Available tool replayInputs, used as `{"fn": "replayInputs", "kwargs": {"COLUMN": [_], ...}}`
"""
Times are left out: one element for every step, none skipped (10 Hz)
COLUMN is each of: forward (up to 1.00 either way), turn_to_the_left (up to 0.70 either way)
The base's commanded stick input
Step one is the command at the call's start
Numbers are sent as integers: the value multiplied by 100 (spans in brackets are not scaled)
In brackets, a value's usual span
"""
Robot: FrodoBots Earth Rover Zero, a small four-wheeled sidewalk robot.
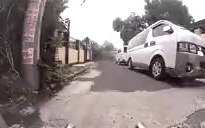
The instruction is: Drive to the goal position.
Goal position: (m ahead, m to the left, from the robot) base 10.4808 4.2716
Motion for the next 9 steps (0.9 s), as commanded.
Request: {"fn": "replayInputs", "kwargs": {"forward": [70, 70, 70, 70, 70, 70, 70, 70, 70], "turn_to_the_left": [0, 0, 0, 0, 0, 0, 0, 0, 0]}}
